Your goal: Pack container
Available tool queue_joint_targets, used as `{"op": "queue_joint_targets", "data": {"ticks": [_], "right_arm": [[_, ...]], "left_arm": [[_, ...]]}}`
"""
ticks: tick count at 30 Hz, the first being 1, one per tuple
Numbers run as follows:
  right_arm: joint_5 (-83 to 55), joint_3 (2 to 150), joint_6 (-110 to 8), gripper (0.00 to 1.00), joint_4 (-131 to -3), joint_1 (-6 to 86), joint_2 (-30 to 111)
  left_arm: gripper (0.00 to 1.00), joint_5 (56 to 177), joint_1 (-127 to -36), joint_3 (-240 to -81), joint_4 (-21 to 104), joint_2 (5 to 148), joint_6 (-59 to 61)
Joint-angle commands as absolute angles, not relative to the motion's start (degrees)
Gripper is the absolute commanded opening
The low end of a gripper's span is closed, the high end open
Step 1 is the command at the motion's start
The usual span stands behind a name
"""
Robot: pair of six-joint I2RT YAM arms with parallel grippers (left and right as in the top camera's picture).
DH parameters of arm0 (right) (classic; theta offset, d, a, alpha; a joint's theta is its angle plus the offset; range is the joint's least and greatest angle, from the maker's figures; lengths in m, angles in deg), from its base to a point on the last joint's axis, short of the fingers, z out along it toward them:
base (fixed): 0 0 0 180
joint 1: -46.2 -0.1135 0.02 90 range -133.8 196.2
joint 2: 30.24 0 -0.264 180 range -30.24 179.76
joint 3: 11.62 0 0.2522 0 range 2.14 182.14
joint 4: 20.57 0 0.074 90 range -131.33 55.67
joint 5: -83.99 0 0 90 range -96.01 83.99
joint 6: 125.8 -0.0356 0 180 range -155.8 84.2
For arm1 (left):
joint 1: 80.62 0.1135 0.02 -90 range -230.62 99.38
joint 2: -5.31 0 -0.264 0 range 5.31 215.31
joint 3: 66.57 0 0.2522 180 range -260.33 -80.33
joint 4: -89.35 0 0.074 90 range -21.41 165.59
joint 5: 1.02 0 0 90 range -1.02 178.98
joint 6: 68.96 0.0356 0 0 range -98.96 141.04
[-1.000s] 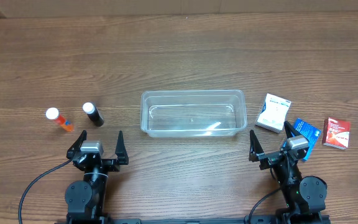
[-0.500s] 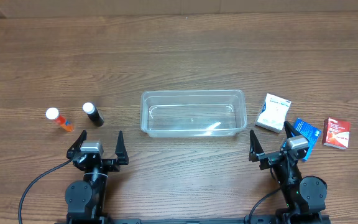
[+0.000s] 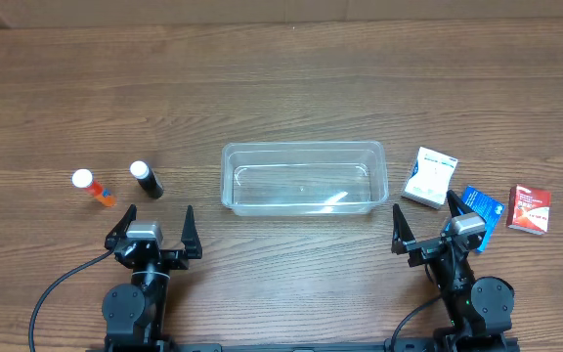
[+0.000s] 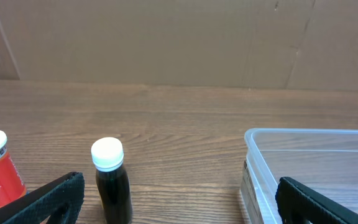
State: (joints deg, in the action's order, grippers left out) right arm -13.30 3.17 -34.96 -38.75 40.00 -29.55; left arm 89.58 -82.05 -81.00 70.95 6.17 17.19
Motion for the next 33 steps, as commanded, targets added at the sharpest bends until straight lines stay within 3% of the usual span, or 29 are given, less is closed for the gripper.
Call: {"op": "queue_joint_targets", "data": {"ticks": [1, 13, 22, 26, 33], "right_arm": [[-13.7, 2.6, -34.9, 1.00, -38.4, 39.8, -30.1], [-13.6, 2.6, -38.0, 1.00, -37.0, 39.8, -30.1], [-12.0, 5.8, -46.5, 1.00, -39.3, 39.9, -29.0], [-10.6, 10.0, -48.1, 1.00, -39.3, 39.9, -24.3], [-8.6, 26.4, -48.0, 1.00, -44.8, 40.0, -3.5]], "left_arm": [[1.00, 88.8, -82.2, -80.6, 71.2, 5.7, 17.8], [1.00, 89.0, -82.2, -80.7, 71.7, 5.7, 15.9], [1.00, 90.0, -82.2, -92.6, 61.6, 7.6, 12.0], [1.00, 89.6, -82.2, -100.7, 59.0, 15.5, 12.0], [1.00, 86.8, -82.1, -122.3, 48.5, 41.7, 12.0]]}}
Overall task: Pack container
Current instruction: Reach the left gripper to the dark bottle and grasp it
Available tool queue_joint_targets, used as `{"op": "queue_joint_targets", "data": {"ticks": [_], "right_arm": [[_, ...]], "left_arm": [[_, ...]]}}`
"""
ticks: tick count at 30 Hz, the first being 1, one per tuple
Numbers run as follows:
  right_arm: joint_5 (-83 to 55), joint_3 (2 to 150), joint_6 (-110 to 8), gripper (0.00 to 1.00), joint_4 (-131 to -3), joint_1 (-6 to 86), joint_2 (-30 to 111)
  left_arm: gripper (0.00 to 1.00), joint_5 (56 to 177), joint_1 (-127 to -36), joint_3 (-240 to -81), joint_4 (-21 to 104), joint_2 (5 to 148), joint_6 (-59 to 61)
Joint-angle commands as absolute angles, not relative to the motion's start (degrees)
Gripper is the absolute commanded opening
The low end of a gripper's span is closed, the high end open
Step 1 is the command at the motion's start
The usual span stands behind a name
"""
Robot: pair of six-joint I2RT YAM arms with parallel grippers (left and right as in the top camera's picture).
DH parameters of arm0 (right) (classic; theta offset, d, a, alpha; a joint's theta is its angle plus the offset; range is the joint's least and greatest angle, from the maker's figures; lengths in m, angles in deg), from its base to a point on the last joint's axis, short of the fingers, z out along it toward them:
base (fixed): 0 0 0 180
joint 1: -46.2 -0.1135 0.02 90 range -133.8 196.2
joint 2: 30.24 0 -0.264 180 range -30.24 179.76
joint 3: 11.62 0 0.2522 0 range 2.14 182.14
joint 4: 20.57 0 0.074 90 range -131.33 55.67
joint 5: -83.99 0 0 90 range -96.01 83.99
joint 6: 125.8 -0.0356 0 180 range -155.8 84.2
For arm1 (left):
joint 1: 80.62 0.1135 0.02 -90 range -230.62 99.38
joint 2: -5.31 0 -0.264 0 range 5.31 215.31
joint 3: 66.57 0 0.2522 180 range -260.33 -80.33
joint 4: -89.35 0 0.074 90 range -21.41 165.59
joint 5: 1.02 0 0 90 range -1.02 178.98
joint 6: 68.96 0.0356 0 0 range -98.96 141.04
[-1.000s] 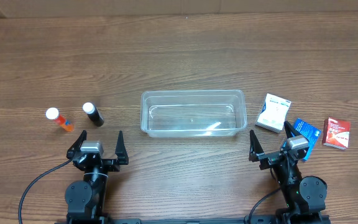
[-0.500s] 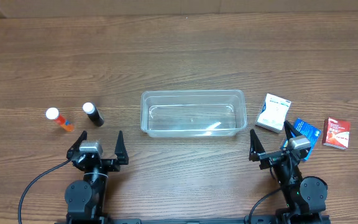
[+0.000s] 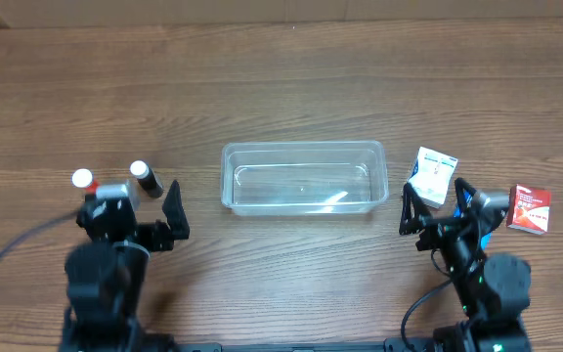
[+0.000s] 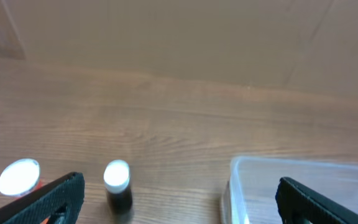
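A clear plastic container (image 3: 304, 178) stands empty mid-table; its left wall (image 4: 238, 186) also shows in the left wrist view. To its left are a black bottle with a white cap (image 3: 145, 178) (image 4: 117, 186) and an orange bottle with a white cap (image 3: 84, 181) (image 4: 18, 177). My left gripper (image 3: 132, 209) (image 4: 179, 208) is open, raised just in front of the two bottles. My right gripper (image 3: 438, 209) is open near a white box (image 3: 432, 174), with nothing between its fingers.
A red box (image 3: 530, 209) lies at the far right. A blue packet (image 3: 469, 198) beside it is mostly hidden under the right arm. A cardboard wall (image 4: 179, 37) stands behind the table's far edge.
My left gripper has risen and shifted left, closer to the two bottles. The right gripper has moved forward and right, now covering most of the blue packet. Both stay open.
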State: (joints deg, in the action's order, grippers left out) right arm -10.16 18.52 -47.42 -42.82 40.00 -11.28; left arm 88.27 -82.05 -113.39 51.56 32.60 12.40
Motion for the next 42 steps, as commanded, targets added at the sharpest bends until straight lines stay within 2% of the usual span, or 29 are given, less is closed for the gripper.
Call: {"op": "queue_joint_targets", "data": {"ticks": [1, 8, 12, 18, 24, 37, 42], "right_arm": [[-8.6, 30.5, -48.0, 1.00, -47.0, 40.0, 1.2], [-8.7, 56.6, -48.0, 1.00, -68.0, 43.2, 29.1], [-8.6, 65.6, -46.9, 1.00, -79.5, 44.2, 38.5], [-8.7, 66.4, -47.0, 1.00, -81.4, 46.5, 40.0], [-8.7, 66.4, -47.9, 1.00, -81.8, 47.5, 40.0], [-8.7, 66.3, -47.8, 1.00, -82.7, 47.5, 40.0], [-8.7, 66.3, -47.8, 1.00, -82.7, 47.5, 40.0]], "left_arm": [[1.00, 86.9, -82.1, -126.0, 45.9, 45.6, 12.0], [1.00, 87.7, -82.1, -152.8, 20.5, 69.8, 12.0], [1.00, 88.8, -82.1, -158.9, 11.9, 76.1, 11.8], [1.00, 88.6, -79.3, -159.4, 11.9, 78.0, 7.5], [1.00, 88.4, -74.2, -160.5, 11.5, 86.8, 5.6], [1.00, 87.9, -73.8, -160.9, 18.3, 105.2, 5.6], [0.95, 84.3, -73.8, -160.9, 17.9, 107.2, 4.3]]}}
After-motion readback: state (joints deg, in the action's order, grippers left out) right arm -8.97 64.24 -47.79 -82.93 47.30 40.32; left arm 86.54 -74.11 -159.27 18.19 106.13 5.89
